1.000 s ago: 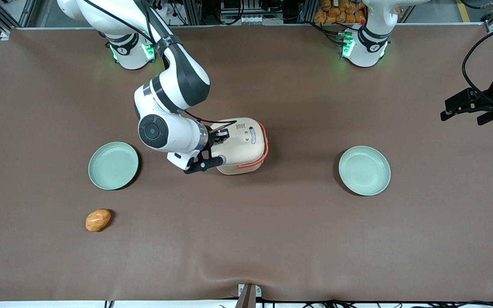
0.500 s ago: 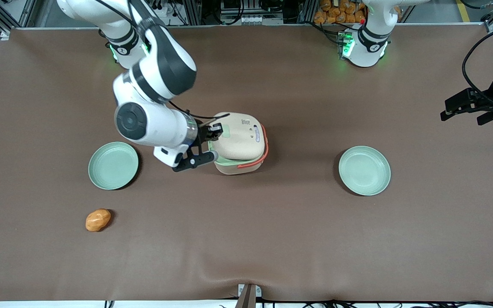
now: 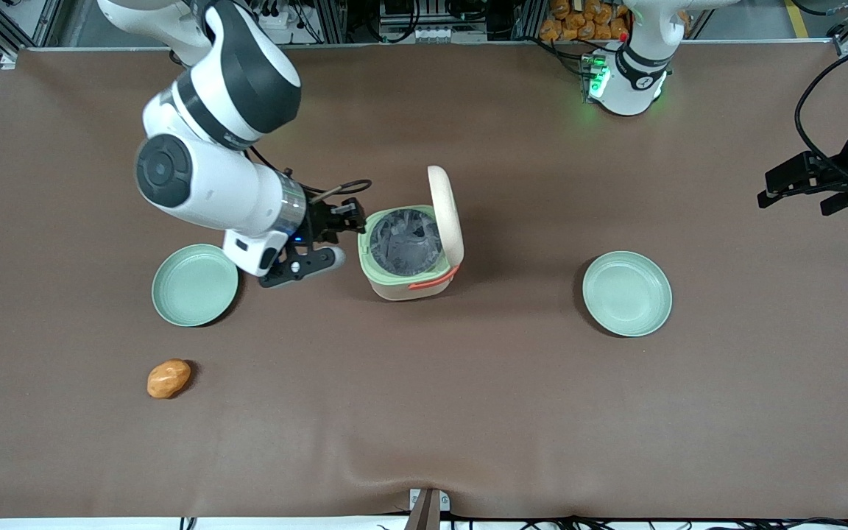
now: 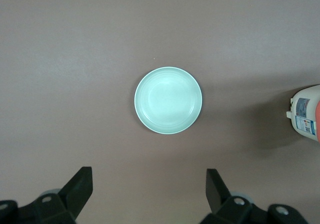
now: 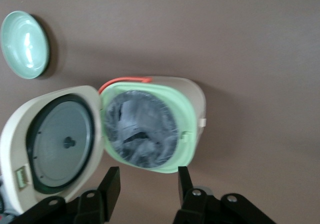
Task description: Press rice cooker button with right arm
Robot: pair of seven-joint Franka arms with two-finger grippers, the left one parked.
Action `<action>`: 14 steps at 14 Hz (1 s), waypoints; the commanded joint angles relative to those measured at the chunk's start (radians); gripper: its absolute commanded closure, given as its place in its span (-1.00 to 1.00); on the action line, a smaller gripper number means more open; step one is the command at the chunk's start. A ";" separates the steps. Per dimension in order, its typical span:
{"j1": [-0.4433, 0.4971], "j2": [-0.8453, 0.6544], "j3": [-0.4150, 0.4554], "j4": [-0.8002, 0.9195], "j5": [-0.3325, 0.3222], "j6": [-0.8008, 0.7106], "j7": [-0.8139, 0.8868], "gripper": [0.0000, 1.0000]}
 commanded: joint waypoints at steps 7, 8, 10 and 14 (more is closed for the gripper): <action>-0.241 -0.224 0.163 -0.012 -0.242 -0.178 -0.015 -1.00; -0.278 -0.247 0.174 -0.013 -0.243 -0.183 -0.015 -1.00; -0.360 -0.282 0.185 -0.016 -0.243 -0.230 -0.015 -1.00; -0.458 -0.345 0.179 -0.021 -0.329 -0.263 -0.015 -1.00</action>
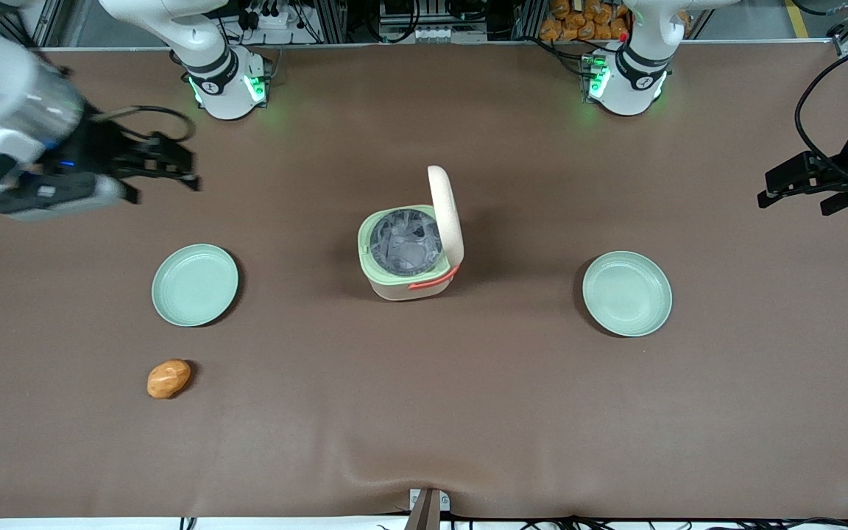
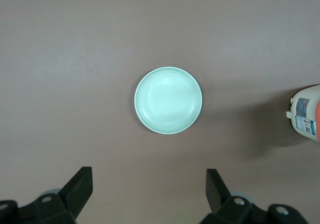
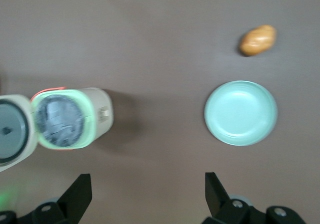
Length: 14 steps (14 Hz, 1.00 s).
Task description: Press rice cooker button with right arm
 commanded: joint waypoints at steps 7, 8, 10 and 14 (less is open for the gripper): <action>-0.050 -0.073 -0.091 -0.027 -0.103 -0.073 -0.098 -1.00; -0.049 -0.073 -0.108 -0.027 -0.103 -0.078 -0.120 -1.00; -0.049 -0.073 -0.111 -0.027 -0.104 -0.089 -0.117 -1.00; -0.049 -0.074 -0.113 -0.025 -0.107 -0.127 -0.112 -1.00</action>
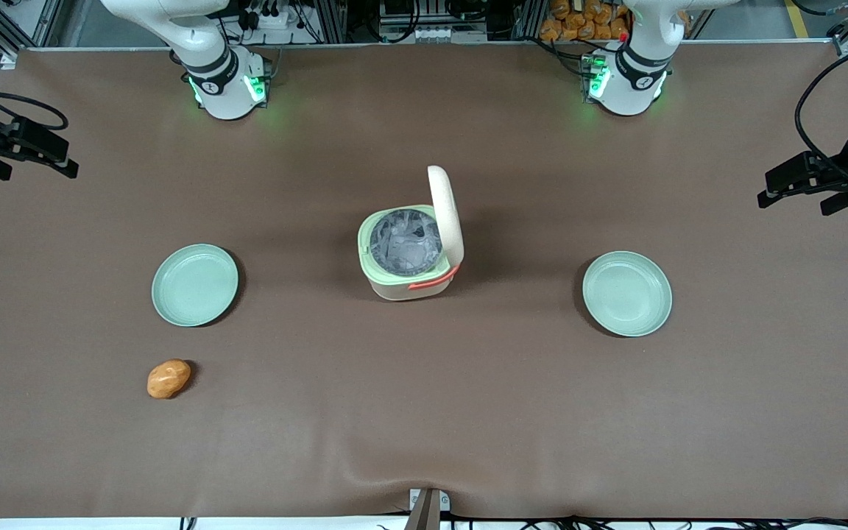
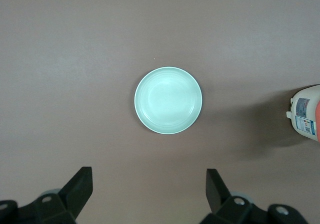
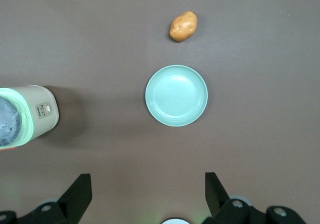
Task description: Press rice cooker button with right arm
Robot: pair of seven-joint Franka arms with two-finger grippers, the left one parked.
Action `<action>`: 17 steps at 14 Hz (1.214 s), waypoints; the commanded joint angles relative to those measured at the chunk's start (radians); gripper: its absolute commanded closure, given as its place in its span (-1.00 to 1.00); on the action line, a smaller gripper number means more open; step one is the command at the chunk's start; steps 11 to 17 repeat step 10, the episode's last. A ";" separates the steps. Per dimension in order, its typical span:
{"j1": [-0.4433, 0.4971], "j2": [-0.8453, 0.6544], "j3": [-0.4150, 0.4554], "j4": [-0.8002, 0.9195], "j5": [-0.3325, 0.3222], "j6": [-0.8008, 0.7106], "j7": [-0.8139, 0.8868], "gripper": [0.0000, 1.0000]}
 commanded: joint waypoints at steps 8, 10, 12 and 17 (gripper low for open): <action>-0.003 -0.029 0.008 -0.011 -0.056 -0.044 0.000 -1.00; -0.003 -0.030 0.008 -0.011 -0.056 -0.045 0.001 -1.00; -0.003 -0.030 0.008 -0.011 -0.056 -0.045 0.001 -1.00; -0.003 -0.030 0.008 -0.011 -0.056 -0.045 0.001 -1.00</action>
